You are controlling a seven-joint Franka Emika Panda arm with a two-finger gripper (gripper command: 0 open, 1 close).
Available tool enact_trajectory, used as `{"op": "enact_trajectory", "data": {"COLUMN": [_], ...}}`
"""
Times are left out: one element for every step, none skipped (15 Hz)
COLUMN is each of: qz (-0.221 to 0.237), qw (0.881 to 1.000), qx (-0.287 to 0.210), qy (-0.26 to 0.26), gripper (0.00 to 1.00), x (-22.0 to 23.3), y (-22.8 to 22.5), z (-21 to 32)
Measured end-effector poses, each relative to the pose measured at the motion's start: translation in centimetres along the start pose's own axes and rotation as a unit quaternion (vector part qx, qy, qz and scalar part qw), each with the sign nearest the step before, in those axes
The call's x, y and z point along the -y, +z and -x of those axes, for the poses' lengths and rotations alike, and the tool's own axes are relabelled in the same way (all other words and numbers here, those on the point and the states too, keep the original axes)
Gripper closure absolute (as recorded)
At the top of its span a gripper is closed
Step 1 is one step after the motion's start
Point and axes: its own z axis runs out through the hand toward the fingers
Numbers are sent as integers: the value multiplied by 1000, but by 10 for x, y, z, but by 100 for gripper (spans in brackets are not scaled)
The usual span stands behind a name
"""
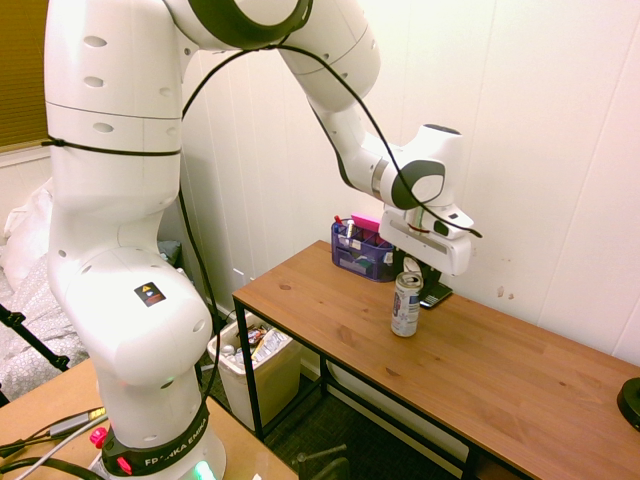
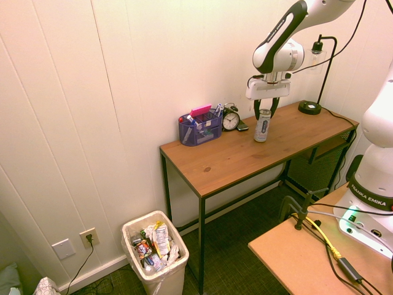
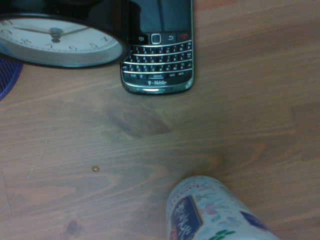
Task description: Throw the can in the trash bin
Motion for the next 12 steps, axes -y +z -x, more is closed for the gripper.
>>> {"op": "enact_trajectory", "data": {"qz": [0,0,0,0,-2,-6,-12,-18,-21,-23,-25,-25], "qw": [1000,1000,1000,1000,1000,1000,999,998,997,995,994,992], "qx": [0,0,0,0,-1,-4,-10,-20,-29,-39,-46,-52], "qy": [-1,-2,-3,-4,-8,-17,-32,-49,-67,-84,-100,-116], "gripper": [100,100,100,100,100,100,100,100,100,100,100,100], "x": [0,1,1,2,3,7,12,21,32,47,61,73], "y": [0,0,0,-1,-3,-10,-24,-43,-64,-89,-110,-127], "z": [0,0,1,2,6,14,27,46,73,107,143,179]}}
